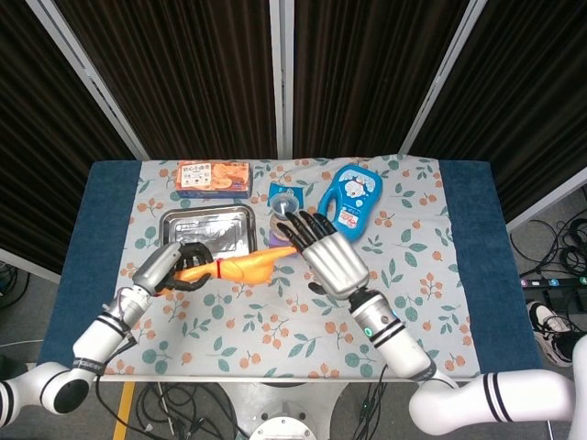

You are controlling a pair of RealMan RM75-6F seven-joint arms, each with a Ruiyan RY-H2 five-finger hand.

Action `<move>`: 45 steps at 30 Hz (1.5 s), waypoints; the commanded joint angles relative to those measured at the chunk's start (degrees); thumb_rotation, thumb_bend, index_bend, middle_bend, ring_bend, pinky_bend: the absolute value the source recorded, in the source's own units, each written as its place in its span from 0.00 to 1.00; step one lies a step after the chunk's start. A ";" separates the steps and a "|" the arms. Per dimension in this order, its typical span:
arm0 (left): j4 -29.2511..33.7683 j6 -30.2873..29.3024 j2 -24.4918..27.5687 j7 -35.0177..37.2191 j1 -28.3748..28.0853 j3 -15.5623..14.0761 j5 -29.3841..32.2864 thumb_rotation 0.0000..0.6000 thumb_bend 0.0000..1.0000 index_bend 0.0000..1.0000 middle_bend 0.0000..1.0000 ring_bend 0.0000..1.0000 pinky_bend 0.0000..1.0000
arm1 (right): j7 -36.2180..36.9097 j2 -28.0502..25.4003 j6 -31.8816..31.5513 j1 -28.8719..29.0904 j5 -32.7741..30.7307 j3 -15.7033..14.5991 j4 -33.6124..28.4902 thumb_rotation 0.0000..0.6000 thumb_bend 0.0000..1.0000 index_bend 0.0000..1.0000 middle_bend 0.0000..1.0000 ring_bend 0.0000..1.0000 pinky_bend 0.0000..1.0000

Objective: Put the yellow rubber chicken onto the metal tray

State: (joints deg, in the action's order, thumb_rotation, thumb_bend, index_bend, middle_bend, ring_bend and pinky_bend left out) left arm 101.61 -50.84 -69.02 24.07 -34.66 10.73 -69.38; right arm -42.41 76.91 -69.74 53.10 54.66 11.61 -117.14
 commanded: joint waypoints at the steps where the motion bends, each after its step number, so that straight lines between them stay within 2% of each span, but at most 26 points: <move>1: -2.85 -0.97 0.19 0.59 1.08 -0.38 -0.04 1.00 0.79 0.74 0.78 0.71 0.84 | 3.78 -5.64 -1.93 -3.92 5.14 -1.76 -2.81 1.00 0.00 0.00 0.00 0.01 0.11; 4: -7.08 -1.64 -0.08 0.48 1.96 -0.95 -0.14 1.00 0.79 0.74 0.77 0.70 0.82 | 7.96 -10.88 -3.36 -7.66 10.52 -3.61 -4.15 1.00 0.00 0.00 0.00 0.01 0.11; 9: -14.37 -2.03 -2.16 0.47 2.96 -1.75 0.20 1.00 0.79 0.74 0.77 0.68 0.78 | 14.79 -16.71 -5.98 -13.18 18.27 -6.33 -4.05 1.00 0.00 0.00 0.00 0.01 0.11; 14: -22.87 -2.75 -8.65 0.18 2.60 -0.09 3.07 1.00 0.79 0.73 0.76 0.66 0.74 | 21.10 -19.79 -7.86 -17.61 23.97 -8.27 -2.70 1.00 0.00 0.00 0.00 0.01 0.11; 23: -32.46 -2.04 -17.08 -4.32 -0.69 1.88 3.89 1.00 0.79 0.69 0.66 0.48 0.55 | 27.46 -21.95 -10.35 -22.78 28.40 -8.89 -0.65 1.00 0.00 0.00 0.00 0.01 0.11; 28: -34.82 -0.66 -19.12 -7.31 -2.14 1.94 3.92 1.00 0.78 0.64 0.59 0.40 0.47 | 29.74 -22.74 -10.53 -24.57 28.36 -8.33 0.39 1.00 0.00 0.00 0.01 0.01 0.11; 33: -34.64 1.20 -19.62 -10.47 -2.77 1.81 5.37 1.00 0.68 0.48 0.45 0.27 0.39 | 31.68 -22.80 -10.51 -25.71 28.20 -7.42 1.42 1.00 0.00 0.00 0.00 0.01 0.11; 36: -33.79 2.51 -19.54 -12.40 -2.93 1.87 7.11 1.00 0.54 0.37 0.36 0.21 0.36 | 32.63 -22.66 -10.08 -26.23 28.04 -7.04 1.97 1.00 0.00 0.00 0.01 0.01 0.11; 42: -32.75 2.47 -20.06 -16.88 -2.79 2.45 11.03 1.00 0.28 0.28 0.25 0.16 0.30 | 34.00 -22.56 -9.78 -27.24 27.89 -6.15 2.89 1.00 0.00 0.00 0.01 0.01 0.11; 45: -31.00 0.74 -19.46 -17.96 -2.05 3.04 11.94 1.00 0.20 0.25 0.20 0.14 0.28 | 34.68 -22.67 -9.65 -27.71 27.75 -5.71 3.27 1.00 0.00 0.00 0.01 0.01 0.11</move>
State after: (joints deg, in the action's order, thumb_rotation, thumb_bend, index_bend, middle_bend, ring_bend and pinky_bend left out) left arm 69.68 -49.11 -88.77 6.48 -37.16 13.36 -57.87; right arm -7.83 54.28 -79.42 25.49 82.45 5.81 -113.96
